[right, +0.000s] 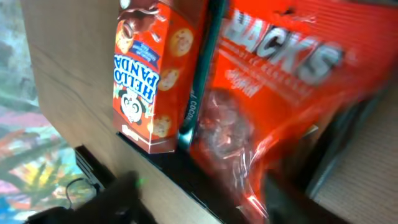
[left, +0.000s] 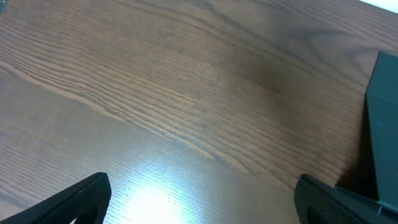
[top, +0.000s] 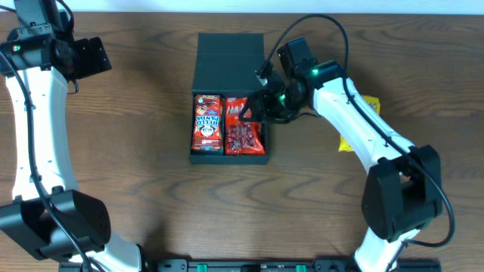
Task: Pack container
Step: 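Lower the red Hacks bag into the black box and release it, then move the right gripper to the yellow Hacks candy bag and grasp it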
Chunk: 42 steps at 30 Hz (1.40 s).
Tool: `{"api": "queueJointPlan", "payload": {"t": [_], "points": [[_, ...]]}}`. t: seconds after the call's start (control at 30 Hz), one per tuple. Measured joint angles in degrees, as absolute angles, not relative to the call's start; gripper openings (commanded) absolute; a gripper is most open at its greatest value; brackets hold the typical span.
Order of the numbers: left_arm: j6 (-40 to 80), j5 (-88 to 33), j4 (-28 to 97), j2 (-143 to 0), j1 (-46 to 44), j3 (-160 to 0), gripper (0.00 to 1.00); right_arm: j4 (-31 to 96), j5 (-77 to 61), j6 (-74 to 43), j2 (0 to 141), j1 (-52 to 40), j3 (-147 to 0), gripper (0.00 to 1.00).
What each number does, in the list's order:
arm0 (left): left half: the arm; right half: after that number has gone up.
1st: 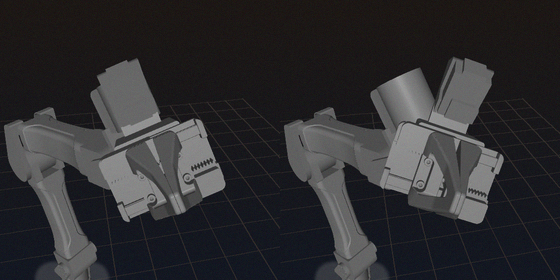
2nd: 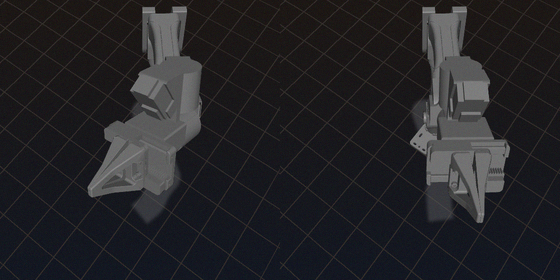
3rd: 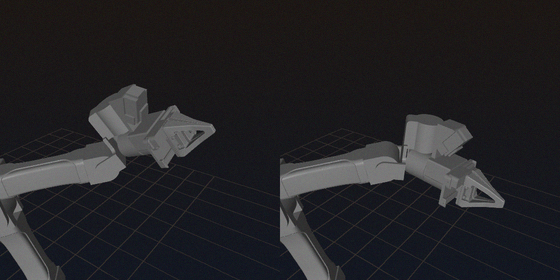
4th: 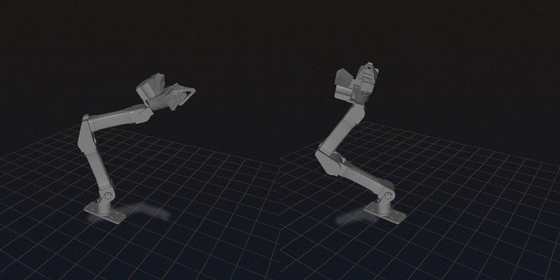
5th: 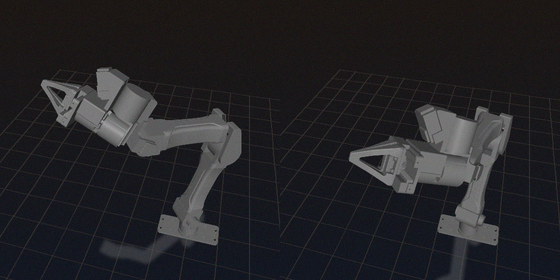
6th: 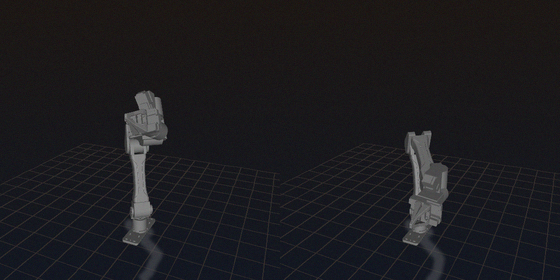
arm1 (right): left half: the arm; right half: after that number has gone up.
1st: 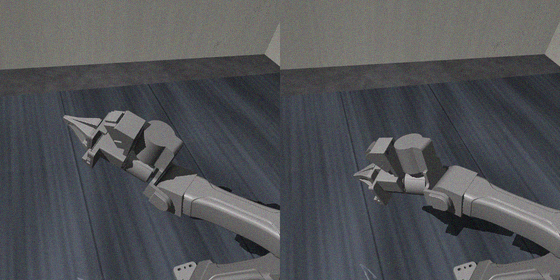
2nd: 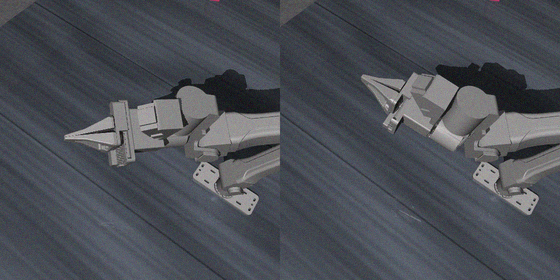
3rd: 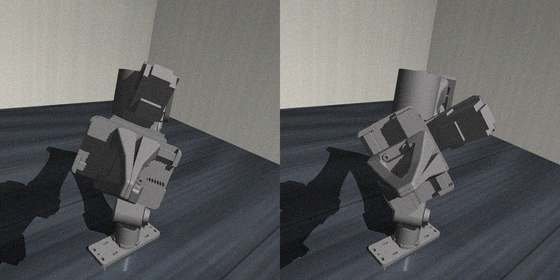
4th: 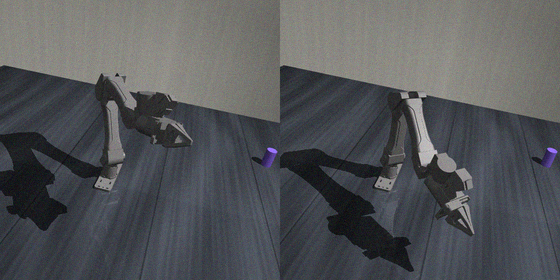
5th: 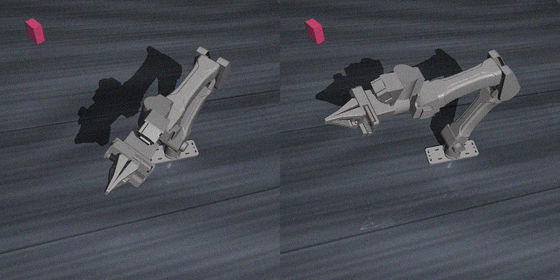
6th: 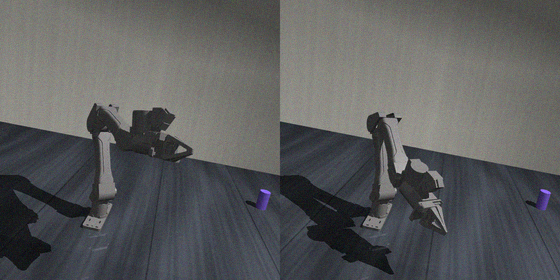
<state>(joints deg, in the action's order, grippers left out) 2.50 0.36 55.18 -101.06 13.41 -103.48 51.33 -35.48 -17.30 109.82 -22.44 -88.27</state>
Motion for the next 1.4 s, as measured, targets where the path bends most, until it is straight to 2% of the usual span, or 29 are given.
{"api": "queueJointPlan", "payload": {"t": [0.07, 0.1, 0.17, 0.2, 0.27, 0.3, 0.53, 0.77, 0.97, 1.1, 1.4], "points": [[2.50, 0.36, 55.18, -101.06, 13.41, -103.50, 0.95, 51.27, -35.03, -17.15, 109.82, -22.31, -88.27, 0.72], [2.50, 0.36, 55.18, -101.06, 13.41, -103.48, 0.95, 51.22, -34.89, -17.12, 109.82, -22.24, -88.27, 0.64], [2.50, 0.36, 55.18, -101.06, 13.41, -103.48, 0.95, 51.16, -34.79, -16.71, 109.82, -21.93, -88.27, 0.27], [2.50, 0.36, 55.18, -101.06, 13.41, -103.48, 0.95, 51.18, -34.72, -16.29, 109.82, -21.63, -88.27, 0.25], [2.50, 0.36, 55.18, -101.06, 13.41, -103.48, 0.95, 51.46, -34.68, -15.44, 109.82, -20.88, -88.27, 0.45], [2.50, 0.36, 55.18, -101.06, 13.41, -103.48, 0.95, 52.14, -34.63, -14.63, 109.82, -20.10, -88.38, 0.52], [2.46, 0.36, 55.18, -101.06, 13.41, -103.50, 0.95, 60.95, -25.30, -8.91, 109.82, -10.39, -91.50, 0.58], [1.87, 0.38, 55.16, -101.06, 13.41, -103.48, 0.95, 65.67, -19.86, 4.47, 109.82, 10.31, -91.83, 0.67], [1.61, 0.36, 55.07, -101.06, 13.41, -103.48, 0.95, 65.49, -19.90, 10.02, 109.91, 23.27, -91.83, 0.72], [1.61, 0.36, 54.63, -101.06, 13.41, -103.50, 0.95, 64.97, -20.32, 11.60, 111.48, 27.14, -91.83, 0.73], [1.63, 0.36, 53.95, -101.06, 13.41, -103.48, 0.95, 57.45, -24.36, 11.40, 121.45, 27.11, -91.83, 0.75]]}}
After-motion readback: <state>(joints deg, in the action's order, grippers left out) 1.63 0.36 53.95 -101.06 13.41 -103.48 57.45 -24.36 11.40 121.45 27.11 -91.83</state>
